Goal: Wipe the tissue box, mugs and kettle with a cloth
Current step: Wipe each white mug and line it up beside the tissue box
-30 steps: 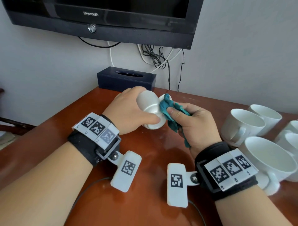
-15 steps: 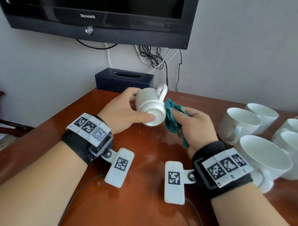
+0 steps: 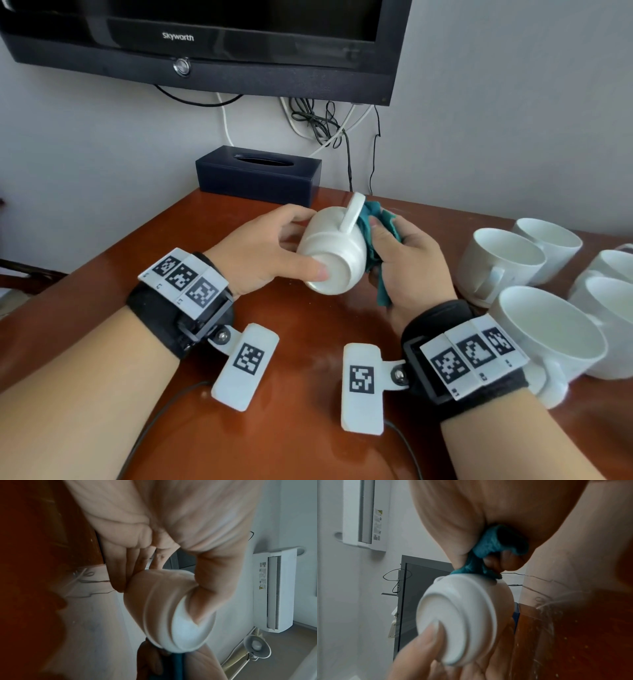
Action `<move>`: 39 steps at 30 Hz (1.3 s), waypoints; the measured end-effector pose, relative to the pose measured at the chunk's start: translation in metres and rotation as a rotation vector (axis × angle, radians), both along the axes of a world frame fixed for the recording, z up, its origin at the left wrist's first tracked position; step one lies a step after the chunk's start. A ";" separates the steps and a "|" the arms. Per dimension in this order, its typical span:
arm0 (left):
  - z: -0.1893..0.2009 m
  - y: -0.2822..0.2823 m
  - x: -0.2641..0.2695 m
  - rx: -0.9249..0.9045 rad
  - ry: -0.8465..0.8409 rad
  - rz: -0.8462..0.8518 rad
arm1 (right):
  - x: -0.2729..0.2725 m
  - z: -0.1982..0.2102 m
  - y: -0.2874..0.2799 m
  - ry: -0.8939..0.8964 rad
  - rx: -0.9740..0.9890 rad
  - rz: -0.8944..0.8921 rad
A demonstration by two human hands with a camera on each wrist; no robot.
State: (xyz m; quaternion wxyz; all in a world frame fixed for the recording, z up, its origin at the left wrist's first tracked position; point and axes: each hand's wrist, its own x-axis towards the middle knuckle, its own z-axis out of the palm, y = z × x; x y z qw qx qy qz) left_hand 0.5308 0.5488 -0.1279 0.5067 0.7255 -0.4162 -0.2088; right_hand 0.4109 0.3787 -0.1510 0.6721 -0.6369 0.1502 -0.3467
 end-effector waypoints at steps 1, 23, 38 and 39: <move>-0.001 -0.001 0.001 -0.005 0.007 0.036 | -0.001 0.001 0.001 -0.009 0.017 0.037; -0.009 -0.005 0.002 -0.215 0.432 -0.071 | 0.000 0.000 0.002 -0.057 0.091 -0.043; -0.008 -0.010 -0.002 -0.207 0.482 0.012 | -0.004 0.008 0.019 -0.162 0.067 0.134; -0.008 -0.010 -0.001 -0.216 0.482 -0.016 | -0.004 0.007 0.019 -0.141 0.108 0.106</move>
